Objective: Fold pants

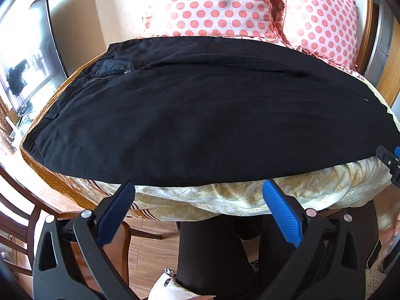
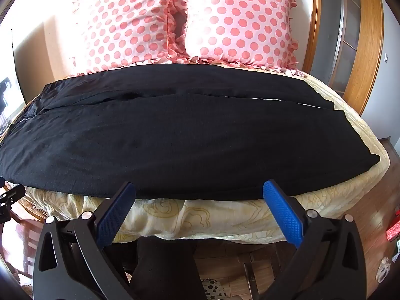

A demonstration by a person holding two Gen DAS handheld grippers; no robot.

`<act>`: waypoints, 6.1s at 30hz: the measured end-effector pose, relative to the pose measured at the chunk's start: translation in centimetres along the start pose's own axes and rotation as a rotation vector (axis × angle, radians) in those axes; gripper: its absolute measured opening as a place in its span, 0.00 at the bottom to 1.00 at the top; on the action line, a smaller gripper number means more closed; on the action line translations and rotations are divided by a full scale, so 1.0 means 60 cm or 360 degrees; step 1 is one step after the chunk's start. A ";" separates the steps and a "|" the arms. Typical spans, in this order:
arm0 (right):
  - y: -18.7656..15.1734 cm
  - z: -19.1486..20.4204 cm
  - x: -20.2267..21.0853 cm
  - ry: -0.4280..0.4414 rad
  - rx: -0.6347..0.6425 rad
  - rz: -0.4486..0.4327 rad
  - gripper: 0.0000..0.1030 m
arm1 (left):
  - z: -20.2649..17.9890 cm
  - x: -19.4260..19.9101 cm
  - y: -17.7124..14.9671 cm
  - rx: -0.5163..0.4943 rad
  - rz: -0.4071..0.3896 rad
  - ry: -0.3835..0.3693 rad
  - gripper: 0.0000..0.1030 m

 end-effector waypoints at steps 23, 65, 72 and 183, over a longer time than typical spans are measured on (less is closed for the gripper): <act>-0.005 -0.008 0.000 0.0001 -0.0013 0.0009 0.99 | -0.002 0.000 -0.003 -0.0003 0.0002 0.0001 0.98; 0.319 -0.335 -0.407 -0.0696 -0.0520 0.0295 0.99 | 0.058 -0.092 0.218 0.0124 -0.0283 0.0103 0.98; 0.340 -0.396 -0.541 -0.1002 -0.0668 0.0466 0.85 | 0.044 -0.161 0.245 0.0074 -0.0193 0.0102 0.98; 0.152 -0.384 -0.066 -0.0471 -0.0691 -0.0021 0.09 | 0.377 0.015 0.068 0.1243 -0.0314 0.0125 0.15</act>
Point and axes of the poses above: each gripper's, at about its wrist camera, not at the fingertips, and x roughly against the way its jaws point, z to its left, y to its top, the point moved 1 cm from there along -x, roughly the way its jaws point, and after that the axes turned 12 degrees about -z, right-handed, at the moved point
